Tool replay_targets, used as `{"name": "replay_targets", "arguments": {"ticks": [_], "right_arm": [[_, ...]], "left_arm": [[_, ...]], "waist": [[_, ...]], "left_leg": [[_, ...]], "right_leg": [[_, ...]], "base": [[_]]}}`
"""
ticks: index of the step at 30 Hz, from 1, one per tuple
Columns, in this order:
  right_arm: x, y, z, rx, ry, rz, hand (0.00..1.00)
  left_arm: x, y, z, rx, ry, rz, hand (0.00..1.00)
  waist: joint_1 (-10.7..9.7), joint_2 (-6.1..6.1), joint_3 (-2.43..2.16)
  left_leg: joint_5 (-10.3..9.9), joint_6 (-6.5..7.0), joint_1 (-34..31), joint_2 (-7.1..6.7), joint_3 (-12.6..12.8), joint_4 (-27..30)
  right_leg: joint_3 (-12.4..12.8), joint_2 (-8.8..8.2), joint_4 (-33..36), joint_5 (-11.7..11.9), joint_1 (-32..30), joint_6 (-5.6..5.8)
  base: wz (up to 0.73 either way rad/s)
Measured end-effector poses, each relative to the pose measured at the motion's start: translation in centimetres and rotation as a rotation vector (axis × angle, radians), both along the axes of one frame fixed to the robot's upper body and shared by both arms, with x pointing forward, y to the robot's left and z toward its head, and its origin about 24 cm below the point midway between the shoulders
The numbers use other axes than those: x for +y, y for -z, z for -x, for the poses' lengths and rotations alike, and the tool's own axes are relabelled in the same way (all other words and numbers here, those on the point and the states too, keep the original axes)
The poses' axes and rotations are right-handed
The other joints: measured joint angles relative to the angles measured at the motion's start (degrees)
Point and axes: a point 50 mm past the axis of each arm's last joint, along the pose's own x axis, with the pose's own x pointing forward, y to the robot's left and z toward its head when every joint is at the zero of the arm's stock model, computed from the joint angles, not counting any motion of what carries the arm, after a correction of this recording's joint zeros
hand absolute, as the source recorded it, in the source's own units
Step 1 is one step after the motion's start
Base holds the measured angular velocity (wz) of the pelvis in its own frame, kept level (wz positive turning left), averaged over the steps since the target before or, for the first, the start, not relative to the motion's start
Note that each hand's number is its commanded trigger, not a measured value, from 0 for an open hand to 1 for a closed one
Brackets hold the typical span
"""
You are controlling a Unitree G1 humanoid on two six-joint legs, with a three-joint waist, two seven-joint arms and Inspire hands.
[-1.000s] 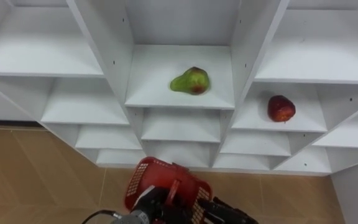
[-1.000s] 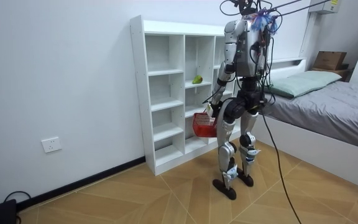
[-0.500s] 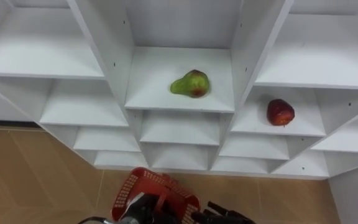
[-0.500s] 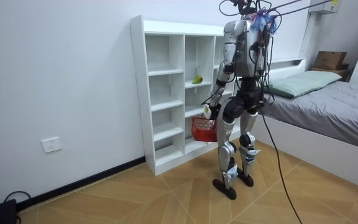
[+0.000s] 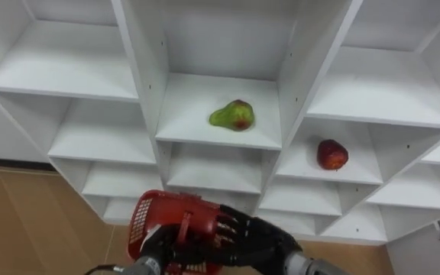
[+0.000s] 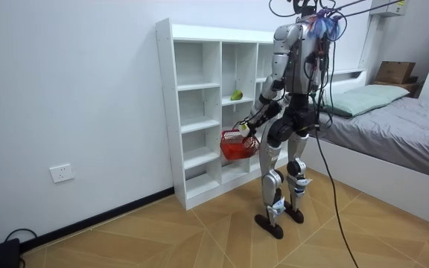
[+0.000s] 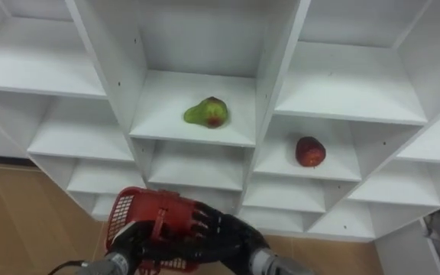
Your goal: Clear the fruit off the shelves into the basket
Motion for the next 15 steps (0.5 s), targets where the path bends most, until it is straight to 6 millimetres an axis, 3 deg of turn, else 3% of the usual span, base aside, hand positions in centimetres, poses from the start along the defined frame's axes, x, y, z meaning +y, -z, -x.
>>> {"name": "replay_targets", "arguments": {"ticks": [5, 11, 15], "right_arm": [[0.3, -0.9, 0.0, -0.081, -0.078, 0.052, 0.00], [1.1, -4.2, -1.9, -0.306, -0.161, 0.105, 0.00], [1.0, -6.1, -2.7, -0.424, -0.196, 0.151, 0.00]], "left_arm": [[0.1, 0.1, 0.3, -0.003, -0.025, -0.006, 1.00], [0.3, -1.3, -0.5, -0.093, -0.071, 0.041, 1.00], [1.1, -1.2, 0.0, -0.107, -0.084, 0.052, 1.00]], "waist": [[1.1, -0.05, 0.01], [1.3, -0.26, 0.00], [2.2, -1.21, 0.11]], "left_leg": [[-0.1, -0.10, 2.1, -0.01, 0.0, -1.0], [-0.1, -0.12, 3.1, -0.02, 0.1, -1.8], [-0.1, -0.16, 5.3, -0.04, 0.3, -2.9]], "right_leg": [[0.2, 0.22, -1.0, 0.1, 2.2, 0.10], [0.2, 0.20, -1.2, 0.1, 3.0, 0.15], [0.7, 0.23, -1.2, -0.3, 4.7, 0.28]], "base": [[0.00], [0.00], [-0.05]]}}
